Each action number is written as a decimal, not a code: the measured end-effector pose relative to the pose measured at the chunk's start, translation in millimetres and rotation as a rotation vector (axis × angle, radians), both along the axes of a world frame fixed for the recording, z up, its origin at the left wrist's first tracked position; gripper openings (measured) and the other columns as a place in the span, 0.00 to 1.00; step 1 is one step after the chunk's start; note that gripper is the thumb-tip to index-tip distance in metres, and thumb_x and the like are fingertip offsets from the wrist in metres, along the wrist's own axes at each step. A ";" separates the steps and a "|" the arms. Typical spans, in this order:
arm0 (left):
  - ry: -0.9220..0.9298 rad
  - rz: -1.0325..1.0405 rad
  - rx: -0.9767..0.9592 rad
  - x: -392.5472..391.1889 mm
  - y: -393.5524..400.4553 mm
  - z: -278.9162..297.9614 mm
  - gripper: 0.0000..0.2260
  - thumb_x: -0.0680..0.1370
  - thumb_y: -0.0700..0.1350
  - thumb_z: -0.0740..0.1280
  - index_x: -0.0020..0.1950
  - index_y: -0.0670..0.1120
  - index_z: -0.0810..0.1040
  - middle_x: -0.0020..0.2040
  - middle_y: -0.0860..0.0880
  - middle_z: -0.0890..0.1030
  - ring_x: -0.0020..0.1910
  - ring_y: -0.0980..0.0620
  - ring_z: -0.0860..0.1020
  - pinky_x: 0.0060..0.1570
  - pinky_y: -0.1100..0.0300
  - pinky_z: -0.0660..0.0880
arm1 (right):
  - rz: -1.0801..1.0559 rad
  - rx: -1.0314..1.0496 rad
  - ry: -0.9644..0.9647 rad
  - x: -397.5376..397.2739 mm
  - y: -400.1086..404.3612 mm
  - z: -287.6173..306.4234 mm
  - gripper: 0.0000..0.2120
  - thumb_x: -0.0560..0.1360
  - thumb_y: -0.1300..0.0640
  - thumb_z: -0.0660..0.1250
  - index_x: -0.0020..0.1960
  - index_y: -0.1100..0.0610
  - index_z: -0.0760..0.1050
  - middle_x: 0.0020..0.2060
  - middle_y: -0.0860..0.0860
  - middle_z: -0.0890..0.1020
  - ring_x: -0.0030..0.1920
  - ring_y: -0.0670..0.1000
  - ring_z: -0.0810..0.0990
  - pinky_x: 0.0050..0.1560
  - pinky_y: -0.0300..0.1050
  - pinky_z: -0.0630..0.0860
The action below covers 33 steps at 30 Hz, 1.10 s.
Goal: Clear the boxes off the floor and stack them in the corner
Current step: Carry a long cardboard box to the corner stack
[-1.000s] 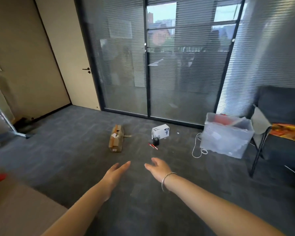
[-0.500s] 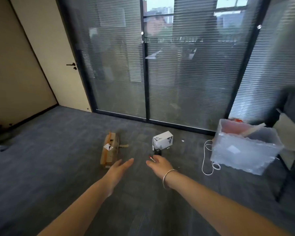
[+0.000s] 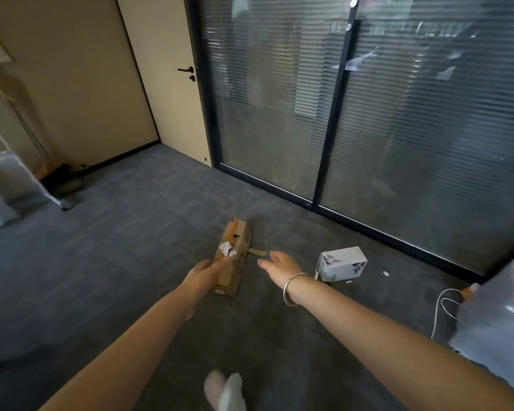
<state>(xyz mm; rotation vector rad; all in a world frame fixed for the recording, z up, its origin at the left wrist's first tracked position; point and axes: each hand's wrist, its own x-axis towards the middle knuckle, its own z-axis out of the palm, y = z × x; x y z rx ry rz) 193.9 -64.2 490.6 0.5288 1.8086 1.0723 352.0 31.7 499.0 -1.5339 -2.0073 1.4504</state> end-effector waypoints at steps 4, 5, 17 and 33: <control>0.002 0.002 -0.035 -64.7 75.3 -25.0 0.36 0.76 0.63 0.65 0.78 0.47 0.59 0.77 0.46 0.62 0.75 0.43 0.62 0.71 0.47 0.59 | -0.026 -0.054 -0.028 -63.1 72.5 -20.9 0.25 0.79 0.50 0.63 0.71 0.61 0.67 0.70 0.55 0.71 0.69 0.57 0.70 0.65 0.47 0.66; -0.007 -0.015 -0.030 -80.9 95.0 -31.7 0.37 0.76 0.63 0.65 0.78 0.47 0.59 0.77 0.45 0.62 0.75 0.43 0.62 0.71 0.46 0.59 | -0.034 -0.061 -0.018 -81.1 91.1 -29.1 0.26 0.79 0.49 0.62 0.72 0.60 0.66 0.71 0.55 0.69 0.70 0.56 0.68 0.67 0.48 0.66; -0.042 -0.006 -0.165 -315.4 391.2 -122.4 0.37 0.75 0.64 0.64 0.79 0.49 0.57 0.78 0.44 0.58 0.75 0.40 0.59 0.70 0.41 0.59 | -0.105 -0.229 0.011 -340.3 353.4 -110.4 0.19 0.81 0.51 0.61 0.67 0.60 0.69 0.64 0.57 0.76 0.63 0.56 0.76 0.50 0.42 0.71; -0.085 -0.018 -0.359 -445.7 539.0 -455.7 0.42 0.72 0.66 0.67 0.79 0.47 0.58 0.77 0.44 0.61 0.74 0.42 0.62 0.69 0.46 0.61 | -0.230 -0.423 -0.021 -458.3 506.9 -452.7 0.21 0.79 0.48 0.62 0.67 0.58 0.69 0.63 0.55 0.77 0.49 0.46 0.77 0.35 0.25 0.70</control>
